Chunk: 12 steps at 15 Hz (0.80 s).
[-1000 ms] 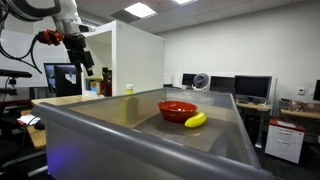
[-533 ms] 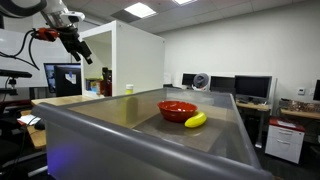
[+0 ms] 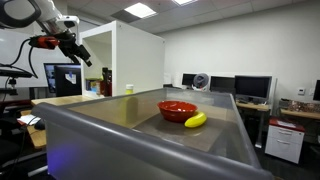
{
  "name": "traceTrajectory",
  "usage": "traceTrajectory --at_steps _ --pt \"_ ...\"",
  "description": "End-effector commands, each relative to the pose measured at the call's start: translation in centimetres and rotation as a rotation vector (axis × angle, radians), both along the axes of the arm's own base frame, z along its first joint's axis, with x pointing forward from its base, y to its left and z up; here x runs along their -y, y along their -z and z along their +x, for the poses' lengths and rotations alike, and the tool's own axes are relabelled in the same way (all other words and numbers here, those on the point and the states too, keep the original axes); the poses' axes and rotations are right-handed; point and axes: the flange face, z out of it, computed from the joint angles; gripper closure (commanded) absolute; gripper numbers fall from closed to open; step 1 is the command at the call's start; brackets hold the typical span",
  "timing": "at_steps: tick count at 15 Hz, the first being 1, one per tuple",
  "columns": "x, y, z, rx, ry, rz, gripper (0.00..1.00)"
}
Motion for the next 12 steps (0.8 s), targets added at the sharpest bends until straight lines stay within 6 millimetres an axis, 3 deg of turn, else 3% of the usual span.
traceTrajectory --at_steps 1,7,12 --pt "-1.2 0.6 0.7 0.058 -0.06 -0.042 0.0" --pt "-2.5 0.4 1.2 0.147 -0.1 -0.012 0.0" --pt "-2.1 0.3 2.4 0.181 -0.061 -0.02 0.0"
